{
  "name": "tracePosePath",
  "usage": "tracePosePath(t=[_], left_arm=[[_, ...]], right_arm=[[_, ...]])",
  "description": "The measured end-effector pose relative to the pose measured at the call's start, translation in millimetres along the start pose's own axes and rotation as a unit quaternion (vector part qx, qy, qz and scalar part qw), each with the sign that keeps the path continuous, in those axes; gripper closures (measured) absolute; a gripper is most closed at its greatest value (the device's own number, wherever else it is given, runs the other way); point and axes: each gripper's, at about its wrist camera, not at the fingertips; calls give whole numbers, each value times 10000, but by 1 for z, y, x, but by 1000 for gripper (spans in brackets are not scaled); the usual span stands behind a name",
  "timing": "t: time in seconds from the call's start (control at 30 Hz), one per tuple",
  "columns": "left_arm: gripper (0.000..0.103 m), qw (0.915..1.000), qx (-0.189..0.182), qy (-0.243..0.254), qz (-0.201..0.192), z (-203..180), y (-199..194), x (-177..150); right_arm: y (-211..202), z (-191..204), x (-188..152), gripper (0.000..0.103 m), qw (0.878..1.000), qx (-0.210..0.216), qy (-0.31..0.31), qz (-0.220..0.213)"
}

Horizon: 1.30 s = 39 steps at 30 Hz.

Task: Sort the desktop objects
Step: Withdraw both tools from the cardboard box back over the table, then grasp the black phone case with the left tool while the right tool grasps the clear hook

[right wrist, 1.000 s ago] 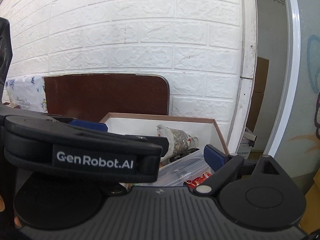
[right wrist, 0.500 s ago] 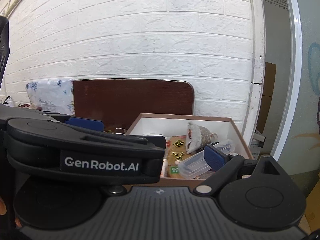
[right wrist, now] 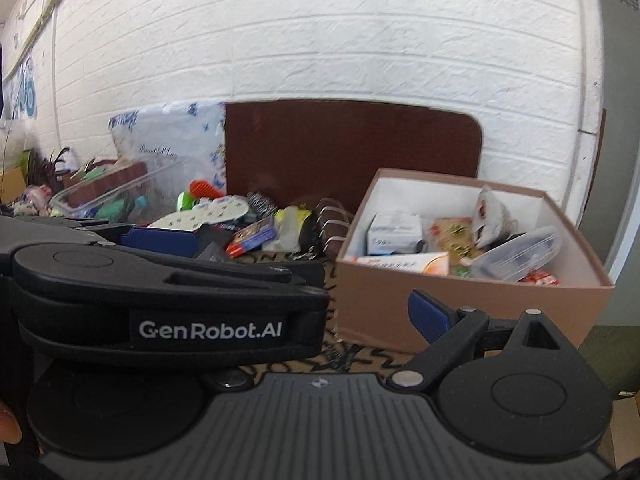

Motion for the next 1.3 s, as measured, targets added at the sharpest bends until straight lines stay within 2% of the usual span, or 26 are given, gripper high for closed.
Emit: tracePosePath(t=[0.33, 0.5, 0.57, 0.87, 1.0, 1.1, 1.2, 1.3], left_arm=[[4, 9989, 283, -313, 226, 35, 2, -15], [4, 9981, 209, -493, 310, 56, 7, -24], [4, 9972, 191, -649, 325, 70, 9, -28], [6, 9874, 760, -1304, 469, 148, 27, -31], [8, 9840, 862, -1479, 492, 174, 35, -32], [15, 9834, 872, -1519, 476, 188, 44, -31], [31, 9823, 900, -1575, 469, 201, 56, -28], [37, 9821, 941, -1581, 408, 210, 69, -23]], right_arm=[[26, 30, -8, 9, 9987, 254, 11, 430], [41, 41, -13, 9, 9974, 418, -15, 584], [49, 46, -16, 9, 9968, 521, -5, 615], [104, 76, -22, 9, 9925, 1029, -82, 662], [132, 88, -20, 9, 9903, 1208, -32, 683], [151, 94, -17, 10, 9902, 1269, -44, 581], [172, 99, -10, 11, 9911, 1240, -87, 478], [196, 103, -3, 16, 9907, 1285, -132, 435]])
Point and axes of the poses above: each gripper's, at about its wrist camera, not at the fingertips, and y roughly the way its jaws point, z to its left, x to its top, and after that the axes turned 3 degrees about -x, right-handed
